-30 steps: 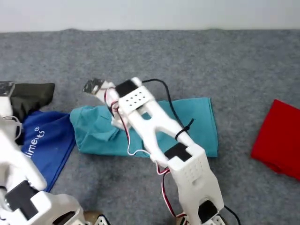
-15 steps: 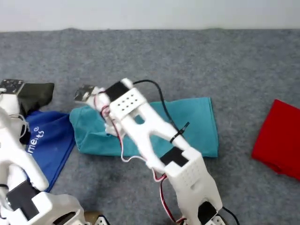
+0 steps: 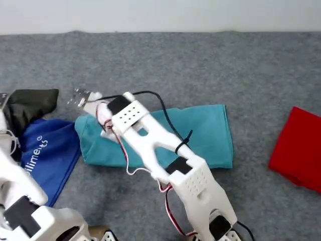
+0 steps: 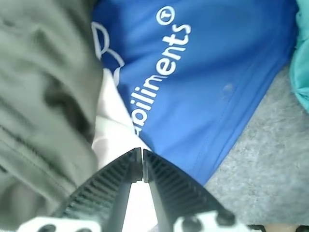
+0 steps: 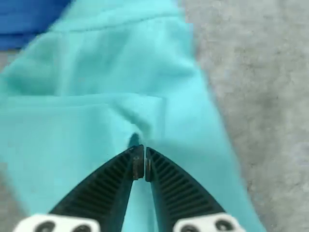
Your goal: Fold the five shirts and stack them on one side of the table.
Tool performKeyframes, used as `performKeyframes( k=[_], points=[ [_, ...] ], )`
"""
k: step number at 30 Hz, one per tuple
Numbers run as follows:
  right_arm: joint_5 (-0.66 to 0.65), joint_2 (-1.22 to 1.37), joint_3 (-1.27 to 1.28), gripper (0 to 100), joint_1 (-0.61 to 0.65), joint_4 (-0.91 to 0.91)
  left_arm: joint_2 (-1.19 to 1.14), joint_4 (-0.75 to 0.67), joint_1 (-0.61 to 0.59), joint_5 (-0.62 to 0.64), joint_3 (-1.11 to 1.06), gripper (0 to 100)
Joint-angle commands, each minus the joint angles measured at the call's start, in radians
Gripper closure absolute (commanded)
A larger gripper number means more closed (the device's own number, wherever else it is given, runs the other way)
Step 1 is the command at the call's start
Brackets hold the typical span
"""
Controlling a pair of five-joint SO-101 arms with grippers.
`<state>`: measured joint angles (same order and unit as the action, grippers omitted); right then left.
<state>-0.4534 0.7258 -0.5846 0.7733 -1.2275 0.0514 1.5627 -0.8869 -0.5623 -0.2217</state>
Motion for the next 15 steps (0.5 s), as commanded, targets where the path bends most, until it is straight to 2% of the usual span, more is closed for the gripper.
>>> performKeyframes(
  k=[1,6,11,15],
  points=[
    [0.000,-0.016,-0.041,98.9,-0.019,0.012,0.049,0.026,-0.029,-0.008,0.041,98],
    [0.000,-0.062,-0.068,98.9,-0.030,-0.119,0.057,0.071,-0.032,-0.011,0.041,98],
    [0.003,-0.139,-0.069,98.9,-0.085,-0.254,0.196,0.069,-0.034,-0.011,0.033,98],
    [0.103,-0.194,-0.069,98.9,-0.180,-0.381,0.299,0.069,-0.034,-0.011,-0.010,98]
  ],
)
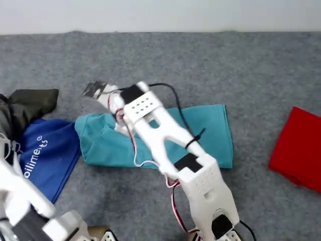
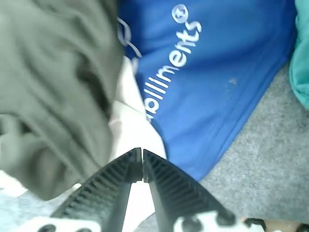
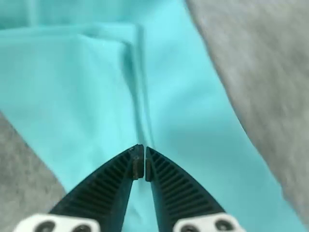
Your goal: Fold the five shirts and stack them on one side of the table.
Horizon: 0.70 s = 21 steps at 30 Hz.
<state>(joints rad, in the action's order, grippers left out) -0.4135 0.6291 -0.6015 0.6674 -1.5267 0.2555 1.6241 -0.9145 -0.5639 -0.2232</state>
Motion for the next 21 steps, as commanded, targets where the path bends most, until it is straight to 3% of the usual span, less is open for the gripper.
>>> performKeyframes(
  k=[1,11,17,21],
  points=[
    [0.084,-0.108,-0.052,98.9,-0.102,-0.114,0.114,0.008,-0.006,-0.009,-0.033,98],
    [0.123,-0.162,-0.049,97.8,-0.427,-0.255,0.210,0.002,-0.037,-0.009,-0.137,98],
    [0.221,-0.166,-0.015,77.1,-0.565,-0.263,0.195,0.005,-0.054,-0.009,-0.137,98],
    [0.241,-0.208,0.060,77.3,-0.587,-0.229,0.195,0.006,-0.052,-0.009,-0.137,98]
  ],
)
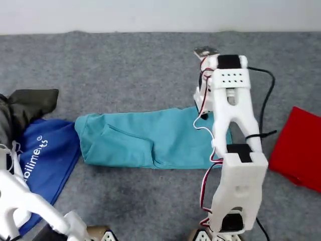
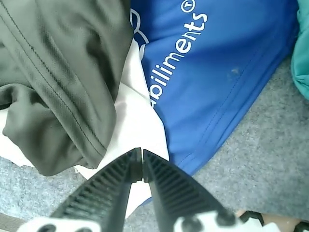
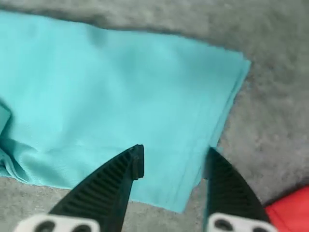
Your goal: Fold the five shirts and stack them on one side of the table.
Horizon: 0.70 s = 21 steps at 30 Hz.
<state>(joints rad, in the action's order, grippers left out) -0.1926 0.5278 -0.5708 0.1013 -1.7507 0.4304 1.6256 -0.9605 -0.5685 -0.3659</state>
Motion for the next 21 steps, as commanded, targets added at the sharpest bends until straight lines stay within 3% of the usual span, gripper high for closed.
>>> performKeyframes(
  k=[1,13,21],
  points=[
    [0.020,-0.120,0.055,77.3,-0.028,0.018,0.020,0.005,-0.006,-0.005,0.005,98],
    [0.026,-0.309,0.591,77.2,-0.097,0.424,0.020,0.000,-0.003,-0.005,0.004,98],
    [0.025,-0.311,0.773,77.2,-0.099,0.624,0.020,0.006,-0.003,-0.005,0.005,98]
  ],
)
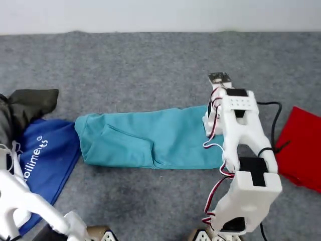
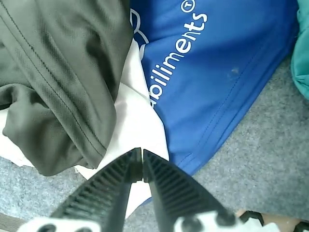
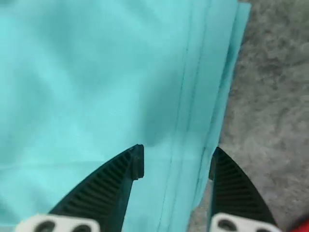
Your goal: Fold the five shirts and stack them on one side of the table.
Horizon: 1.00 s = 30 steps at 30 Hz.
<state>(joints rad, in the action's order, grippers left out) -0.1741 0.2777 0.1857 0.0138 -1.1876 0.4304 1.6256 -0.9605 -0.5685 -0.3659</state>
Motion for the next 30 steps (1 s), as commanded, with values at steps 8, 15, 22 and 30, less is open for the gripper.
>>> performKeyframes(
  k=[8,15,22,30],
  points=[
    [0.005,0.102,-0.018,77.9,-0.008,0.064,0.020,0.006,-0.003,-0.005,0.005,98],
    [-0.003,0.143,-0.094,97.2,-0.012,-0.013,0.025,0.006,-0.003,-0.005,0.008,98],
    [-0.150,0.036,-0.095,98.8,-0.113,-0.074,0.026,0.006,-0.003,-0.005,0.010,98],
    [-0.466,-0.044,-0.157,98.8,-0.390,-0.110,0.021,0.006,-0.002,-0.005,0.010,98]
  ],
)
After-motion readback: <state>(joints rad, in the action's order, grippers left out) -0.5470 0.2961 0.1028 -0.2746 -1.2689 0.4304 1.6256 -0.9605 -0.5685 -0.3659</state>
